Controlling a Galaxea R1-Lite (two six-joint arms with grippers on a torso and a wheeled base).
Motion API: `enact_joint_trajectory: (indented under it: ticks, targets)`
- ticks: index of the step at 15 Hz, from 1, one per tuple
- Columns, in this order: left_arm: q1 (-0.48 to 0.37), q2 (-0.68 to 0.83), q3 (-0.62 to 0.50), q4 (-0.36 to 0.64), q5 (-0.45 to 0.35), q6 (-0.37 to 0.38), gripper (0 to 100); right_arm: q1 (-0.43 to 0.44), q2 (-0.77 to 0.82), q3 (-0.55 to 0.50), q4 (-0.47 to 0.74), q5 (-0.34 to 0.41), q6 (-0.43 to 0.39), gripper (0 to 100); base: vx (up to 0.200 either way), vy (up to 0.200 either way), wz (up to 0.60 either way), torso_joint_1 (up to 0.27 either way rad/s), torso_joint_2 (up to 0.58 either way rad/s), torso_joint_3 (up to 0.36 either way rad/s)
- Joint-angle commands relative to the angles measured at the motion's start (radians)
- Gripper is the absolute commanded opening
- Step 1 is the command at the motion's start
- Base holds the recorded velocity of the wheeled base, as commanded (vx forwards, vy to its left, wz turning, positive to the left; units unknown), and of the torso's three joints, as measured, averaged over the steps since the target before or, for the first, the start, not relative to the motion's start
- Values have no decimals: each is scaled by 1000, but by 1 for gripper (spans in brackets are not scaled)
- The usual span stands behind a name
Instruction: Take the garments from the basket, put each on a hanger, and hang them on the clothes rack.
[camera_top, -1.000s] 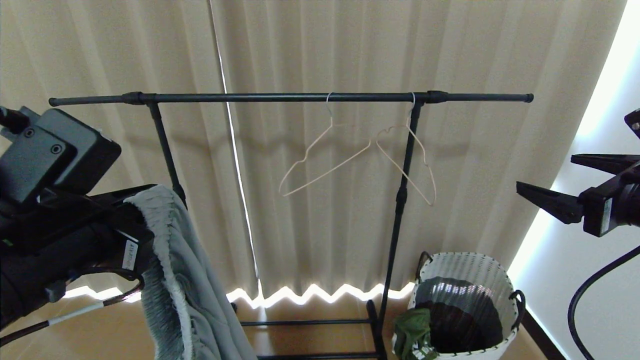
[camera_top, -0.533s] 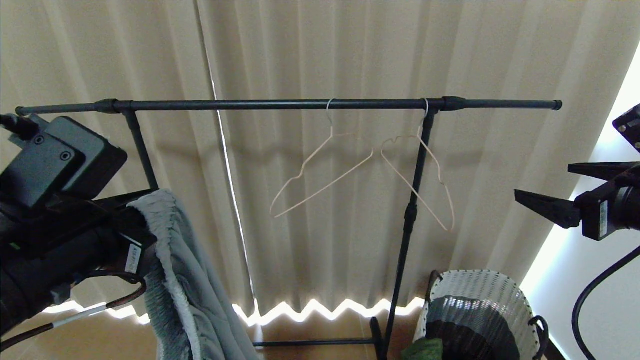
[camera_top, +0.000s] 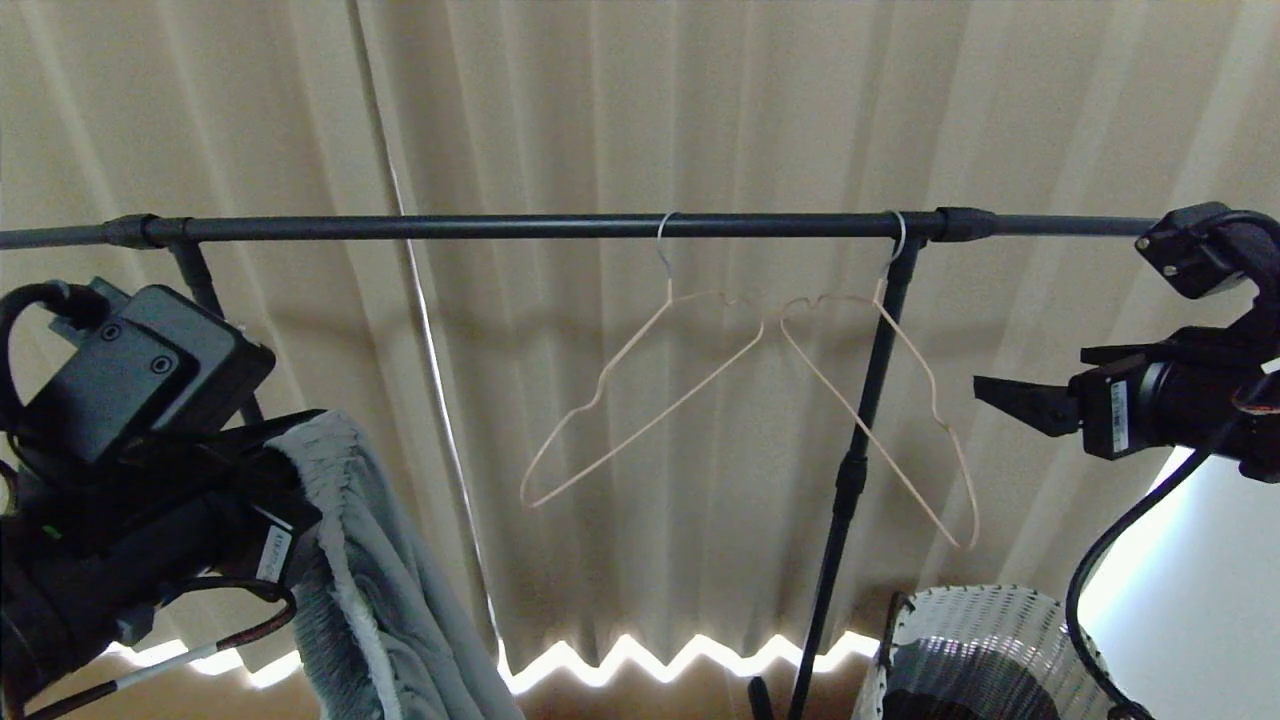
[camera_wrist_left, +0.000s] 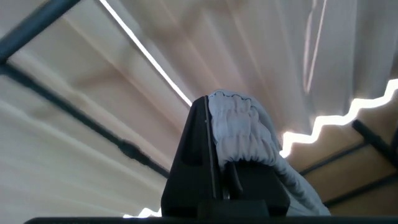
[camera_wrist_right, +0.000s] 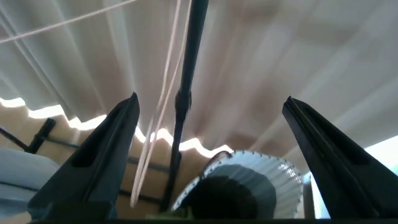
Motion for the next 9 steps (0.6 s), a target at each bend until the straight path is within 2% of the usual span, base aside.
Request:
enact_joint_trajectory:
  ticks: [1,4,5,6,9]
  targets:
    - [0,-10,57,-40,-1,2,0,23,42,-45,33,-3,23,100,0,0,0,0,0,0]
    - [0,-2,115,-120,-6,-5,0,42,72,-123,96,-24,80,100,0,0,0,0,0,0]
    - [0,-13,189,-161,-49,-31,0,62,94,-166,145,-64,81,100,0,0,0,0,0,0]
    - [6,-17,204,-189,-76,-28,0,76,111,-186,168,-95,83,100,0,0,0,0,0,0]
    - [6,-20,176,-224,-85,-27,0,111,169,-198,172,-153,140,100,0,0,0,0,0,0]
